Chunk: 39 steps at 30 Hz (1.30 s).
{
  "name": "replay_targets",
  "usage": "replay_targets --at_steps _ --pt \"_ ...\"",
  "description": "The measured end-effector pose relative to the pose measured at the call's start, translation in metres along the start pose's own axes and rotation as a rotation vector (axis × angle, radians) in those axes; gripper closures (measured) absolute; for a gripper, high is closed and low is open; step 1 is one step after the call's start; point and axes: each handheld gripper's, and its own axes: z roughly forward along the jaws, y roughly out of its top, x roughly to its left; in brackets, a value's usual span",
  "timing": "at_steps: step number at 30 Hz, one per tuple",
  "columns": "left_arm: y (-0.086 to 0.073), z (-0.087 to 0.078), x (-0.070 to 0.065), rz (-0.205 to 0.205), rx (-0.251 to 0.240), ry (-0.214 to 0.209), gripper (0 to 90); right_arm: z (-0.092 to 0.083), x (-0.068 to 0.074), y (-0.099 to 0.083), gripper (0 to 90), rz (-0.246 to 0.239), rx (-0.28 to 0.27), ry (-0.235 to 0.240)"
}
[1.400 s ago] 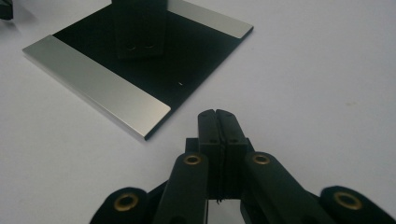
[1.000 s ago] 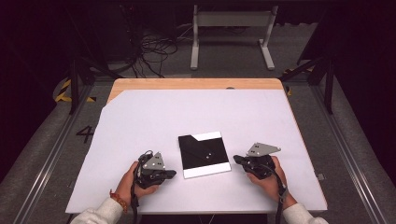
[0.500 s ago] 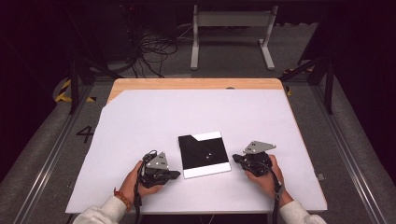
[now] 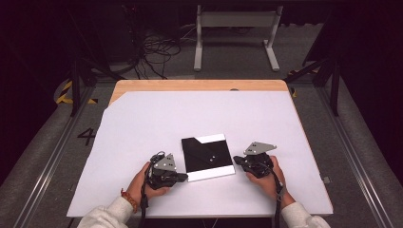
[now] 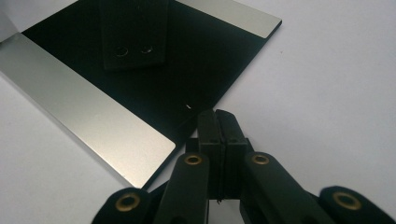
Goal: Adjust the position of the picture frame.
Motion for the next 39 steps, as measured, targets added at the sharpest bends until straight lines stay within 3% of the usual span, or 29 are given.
replay_targets --at_steps 9,15,23,32,39 --pt "0.004 0.004 -0.001 -0.002 -0.001 -0.016 89.7 0.0 -0.004 0.0 90.0 0.002 0.005 0.027" --pt "0.013 0.01 -0.006 0.038 0.021 -0.016 89.8 0.001 -0.006 0.001 90.0 -0.001 0.004 0.026" --pt "0.017 0.016 -0.01 0.053 0.023 -0.046 89.8 0.002 -0.015 0.002 90.0 0.007 0.008 0.035" --pt "0.021 0.016 -0.018 0.108 0.045 0.005 89.7 0.006 -0.024 0.007 90.0 0.02 0.008 0.035" --pt "0.018 0.014 -0.01 0.082 0.033 0.001 89.1 0.014 -0.034 0.012 90.0 0.049 -0.003 0.01"
